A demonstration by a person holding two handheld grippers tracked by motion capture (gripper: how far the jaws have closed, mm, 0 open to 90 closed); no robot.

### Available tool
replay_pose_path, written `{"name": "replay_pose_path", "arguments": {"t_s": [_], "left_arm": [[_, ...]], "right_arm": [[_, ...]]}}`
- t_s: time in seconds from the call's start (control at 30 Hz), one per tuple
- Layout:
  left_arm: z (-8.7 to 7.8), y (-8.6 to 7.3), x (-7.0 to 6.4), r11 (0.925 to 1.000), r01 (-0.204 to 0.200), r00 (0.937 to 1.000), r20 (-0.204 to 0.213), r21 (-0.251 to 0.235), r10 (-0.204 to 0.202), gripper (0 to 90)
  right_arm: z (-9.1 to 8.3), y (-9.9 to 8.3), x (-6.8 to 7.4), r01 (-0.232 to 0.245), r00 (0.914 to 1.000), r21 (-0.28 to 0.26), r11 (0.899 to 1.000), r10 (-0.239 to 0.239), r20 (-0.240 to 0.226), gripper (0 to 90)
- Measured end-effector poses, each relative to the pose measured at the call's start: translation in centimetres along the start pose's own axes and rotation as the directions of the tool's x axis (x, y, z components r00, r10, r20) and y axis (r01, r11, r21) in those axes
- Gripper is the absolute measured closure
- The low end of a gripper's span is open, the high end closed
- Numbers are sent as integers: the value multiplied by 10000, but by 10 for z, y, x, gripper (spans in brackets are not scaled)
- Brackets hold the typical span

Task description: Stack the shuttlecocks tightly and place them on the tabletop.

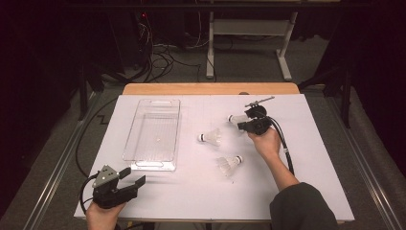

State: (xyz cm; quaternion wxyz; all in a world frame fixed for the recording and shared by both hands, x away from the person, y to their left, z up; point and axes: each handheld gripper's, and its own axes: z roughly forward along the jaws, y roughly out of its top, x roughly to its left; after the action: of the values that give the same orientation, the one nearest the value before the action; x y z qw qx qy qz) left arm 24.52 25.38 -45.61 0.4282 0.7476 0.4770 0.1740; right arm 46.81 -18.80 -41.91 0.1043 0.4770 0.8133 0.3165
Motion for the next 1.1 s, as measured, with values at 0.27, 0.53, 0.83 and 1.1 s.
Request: {"name": "replay_pose_path", "arguments": {"t_s": [0.27, 0.53, 0.83, 1.1], "left_arm": [[0, 0, 0, 10000, 38, 10000, -10, -22, -38, 339], [0, 0, 0, 10000, 63, 10000, -17, -23, -63, 339], [-1, 0, 0, 10000, 77, 10000, -18, -44, -77, 339], [-1, 0, 0, 10000, 82, 10000, -16, -53, -82, 339]], "right_arm": [[-15, -10, 2, 203, 9995, -114, 9997, -206, -254, 900], [-27, -17, 4, 428, 9981, -161, 9990, -435, -426, 900], [-33, -22, 11, 704, 9953, -177, 9974, -714, -655, 900], [-38, -28, 13, 808, 9935, -191, 9965, -821, -783, 900]]}}
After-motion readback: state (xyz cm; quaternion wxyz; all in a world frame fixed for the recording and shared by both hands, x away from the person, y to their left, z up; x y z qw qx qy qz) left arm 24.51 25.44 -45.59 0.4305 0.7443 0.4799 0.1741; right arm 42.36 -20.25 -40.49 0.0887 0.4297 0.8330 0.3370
